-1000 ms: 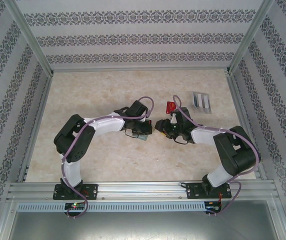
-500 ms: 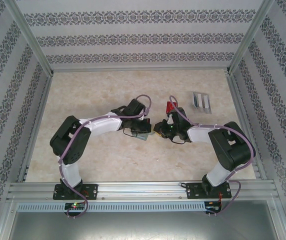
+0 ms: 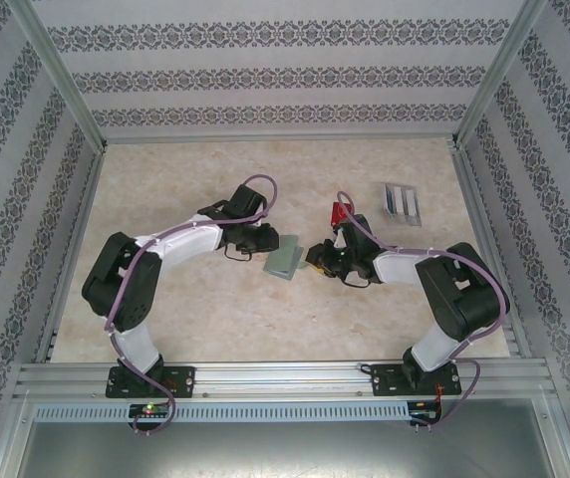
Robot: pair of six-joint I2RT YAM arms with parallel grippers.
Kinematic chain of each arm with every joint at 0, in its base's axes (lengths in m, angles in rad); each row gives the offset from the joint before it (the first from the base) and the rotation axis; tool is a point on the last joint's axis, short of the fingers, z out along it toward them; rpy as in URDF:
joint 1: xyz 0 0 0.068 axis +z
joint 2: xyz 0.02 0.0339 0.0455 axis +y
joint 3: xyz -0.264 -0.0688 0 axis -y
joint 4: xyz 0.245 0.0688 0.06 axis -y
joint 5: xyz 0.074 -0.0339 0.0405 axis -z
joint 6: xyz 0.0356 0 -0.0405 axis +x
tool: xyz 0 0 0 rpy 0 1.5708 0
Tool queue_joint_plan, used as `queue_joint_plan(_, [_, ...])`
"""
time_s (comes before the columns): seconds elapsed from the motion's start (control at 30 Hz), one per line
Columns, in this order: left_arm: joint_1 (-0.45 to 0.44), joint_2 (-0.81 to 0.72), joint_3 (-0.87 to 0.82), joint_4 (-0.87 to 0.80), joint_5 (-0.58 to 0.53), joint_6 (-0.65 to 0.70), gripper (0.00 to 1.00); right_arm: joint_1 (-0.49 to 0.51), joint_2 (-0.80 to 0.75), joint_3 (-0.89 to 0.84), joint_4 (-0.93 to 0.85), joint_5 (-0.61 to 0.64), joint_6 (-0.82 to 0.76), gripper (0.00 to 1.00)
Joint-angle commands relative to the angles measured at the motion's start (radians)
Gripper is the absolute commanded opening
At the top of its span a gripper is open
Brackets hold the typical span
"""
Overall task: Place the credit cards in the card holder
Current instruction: Close the button on the card holder.
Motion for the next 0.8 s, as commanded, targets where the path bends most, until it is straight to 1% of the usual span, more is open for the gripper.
queue_joint_plan(0.0, [-0.002,0.053,-0.009,0.027,0.038,0.017,0.31,0.011,-0.05,0.011,-0.022,0.029,-0.012,0.29])
queue_joint_plan(0.13, [-0.003,0.076,-0.006,0.029,0.033,0.019,0.34,0.012,-0.074,0.005,-0.032,0.03,-0.013,0.29])
queue_joint_plan(0.2, [-0.001,0.09,-0.004,0.022,0.034,0.02,0.34,0.015,-0.079,0.0,-0.026,0.03,-0.009,0.26])
queue_joint_plan(0.27, [-0.002,0.104,-0.005,0.023,0.035,0.012,0.34,0.015,-0.079,0.0,-0.026,0.032,-0.01,0.17])
queue_joint_plan(0.37, [-0.003,0.119,-0.007,0.022,0.032,0.002,0.34,0.016,-0.072,0.006,-0.03,0.027,-0.013,0.07])
queue_joint_plan(0.43, [-0.002,0.123,-0.014,0.028,0.036,-0.006,0.34,0.018,-0.067,0.006,-0.03,0.023,-0.014,0.02])
queue_joint_plan(0.53, [-0.002,0.121,-0.03,0.038,0.043,-0.023,0.34,0.02,-0.065,0.006,-0.031,0.024,-0.015,0.0])
queue_joint_plan(0.63, [-0.002,0.12,-0.04,0.03,0.06,-0.042,0.33,0.021,-0.061,0.007,-0.03,0.026,-0.016,0.0])
queue_joint_plan(0.77, [-0.003,0.093,-0.085,0.049,0.078,-0.106,0.33,0.03,-0.051,0.016,-0.016,0.039,-0.017,0.0])
